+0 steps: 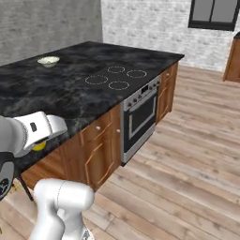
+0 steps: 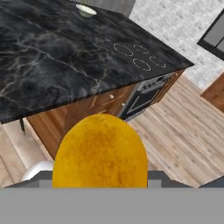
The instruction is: Retrieve the kiwi and mango from the fridge and place them into the bowl on the dining table.
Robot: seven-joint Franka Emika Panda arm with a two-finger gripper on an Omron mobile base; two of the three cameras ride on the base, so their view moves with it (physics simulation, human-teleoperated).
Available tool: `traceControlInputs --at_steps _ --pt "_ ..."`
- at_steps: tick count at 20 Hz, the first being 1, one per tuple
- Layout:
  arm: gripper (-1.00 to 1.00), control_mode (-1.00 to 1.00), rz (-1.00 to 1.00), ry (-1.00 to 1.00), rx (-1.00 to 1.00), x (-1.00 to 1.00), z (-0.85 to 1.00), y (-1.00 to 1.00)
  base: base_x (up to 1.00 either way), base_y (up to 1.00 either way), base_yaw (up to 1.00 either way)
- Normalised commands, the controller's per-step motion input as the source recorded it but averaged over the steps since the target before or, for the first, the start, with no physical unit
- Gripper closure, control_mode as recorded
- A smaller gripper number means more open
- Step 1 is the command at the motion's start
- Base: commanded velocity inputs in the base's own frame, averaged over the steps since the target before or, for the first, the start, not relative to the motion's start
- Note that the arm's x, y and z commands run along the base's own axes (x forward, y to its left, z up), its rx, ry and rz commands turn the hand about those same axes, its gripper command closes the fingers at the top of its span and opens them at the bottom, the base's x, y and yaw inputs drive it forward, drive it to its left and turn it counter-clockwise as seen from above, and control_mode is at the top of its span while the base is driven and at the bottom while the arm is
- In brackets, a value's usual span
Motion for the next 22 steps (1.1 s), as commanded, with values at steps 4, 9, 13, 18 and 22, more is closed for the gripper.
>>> traceControlInputs --at_steps 4,9,13,18,22 --pt "1.00 1.00 0.00 0.00 0.00 0.00 0.00 0.00 -0.28 0.49 0.45" --pt "1.00 1.00 0.00 0.00 0.00 0.00 0.00 0.00 -0.08 0.77 0.37" --pt "1.00 1.00 0.00 0.00 0.00 0.00 0.00 0.00 0.00 1.00 0.28" --pt "1.00 1.00 0.00 0.00 0.00 0.00 0.00 0.00 0.00 1.00 0.24" --pt "1.00 1.00 0.00 0.00 0.00 0.00 0.00 0.00 0.00 1.00 0.23"
